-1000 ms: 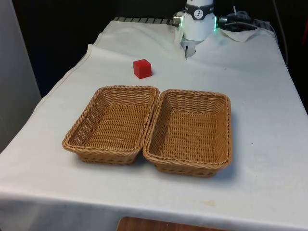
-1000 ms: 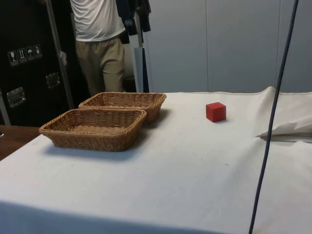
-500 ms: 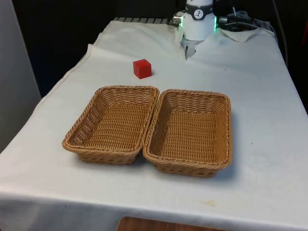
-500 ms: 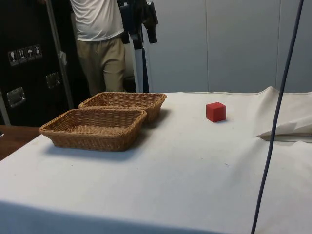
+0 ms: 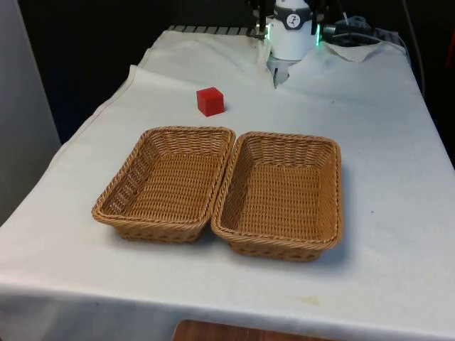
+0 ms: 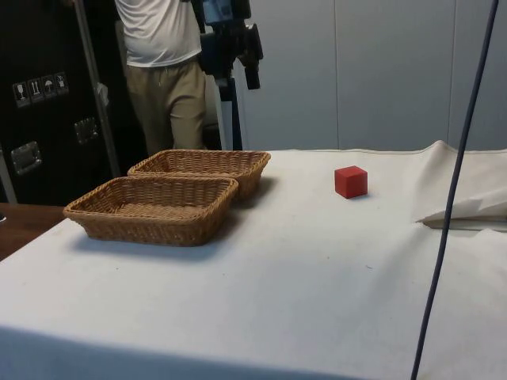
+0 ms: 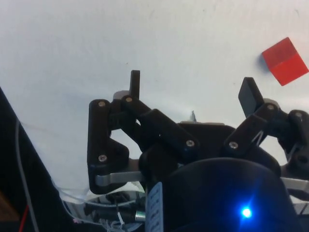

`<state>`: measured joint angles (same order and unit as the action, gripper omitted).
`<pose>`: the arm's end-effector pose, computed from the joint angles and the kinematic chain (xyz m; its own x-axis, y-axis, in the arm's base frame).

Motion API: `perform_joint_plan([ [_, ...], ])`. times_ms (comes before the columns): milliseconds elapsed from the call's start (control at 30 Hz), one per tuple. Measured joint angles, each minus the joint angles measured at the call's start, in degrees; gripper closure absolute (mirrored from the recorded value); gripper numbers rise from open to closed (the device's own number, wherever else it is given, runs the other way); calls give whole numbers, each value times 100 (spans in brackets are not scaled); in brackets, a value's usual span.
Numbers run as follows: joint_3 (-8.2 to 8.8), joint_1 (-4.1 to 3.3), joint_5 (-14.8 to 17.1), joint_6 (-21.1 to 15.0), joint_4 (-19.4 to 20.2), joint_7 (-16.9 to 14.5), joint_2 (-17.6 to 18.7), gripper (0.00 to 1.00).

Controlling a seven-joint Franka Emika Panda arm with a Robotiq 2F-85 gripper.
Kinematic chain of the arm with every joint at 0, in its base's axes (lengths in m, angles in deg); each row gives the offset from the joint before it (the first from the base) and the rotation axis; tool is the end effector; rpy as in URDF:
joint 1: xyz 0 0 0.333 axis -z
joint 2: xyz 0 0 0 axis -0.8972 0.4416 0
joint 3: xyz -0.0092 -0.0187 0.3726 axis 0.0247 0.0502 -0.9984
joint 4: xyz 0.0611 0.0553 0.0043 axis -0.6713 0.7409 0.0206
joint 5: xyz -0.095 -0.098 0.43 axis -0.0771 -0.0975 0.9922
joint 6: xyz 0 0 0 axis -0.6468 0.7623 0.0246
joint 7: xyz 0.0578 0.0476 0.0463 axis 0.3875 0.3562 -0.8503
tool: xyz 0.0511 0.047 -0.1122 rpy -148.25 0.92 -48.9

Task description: Pick up the red cube and place it into the right basket.

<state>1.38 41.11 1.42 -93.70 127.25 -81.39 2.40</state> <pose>0.5748 -0.0043 0.4011 0.9884 -0.1354 -0.0692 -0.1350 -0.9908 0.0106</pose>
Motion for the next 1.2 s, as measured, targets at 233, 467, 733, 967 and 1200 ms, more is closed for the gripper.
perform_joint_plan([
  [233, 0, 11, 0, -470, 321, 138, -6, 0],
  [467, 0, 17, 0, -865, 607, 229, -17, 0],
  [733, 0, 29, 0, -1014, 894, 372, -126, 0],
  [967, 0, 34, 0, -1089, 1026, 510, -155, 0],
  [1200, 0, 40, 0, -1163, 1175, 693, -160, 0],
])
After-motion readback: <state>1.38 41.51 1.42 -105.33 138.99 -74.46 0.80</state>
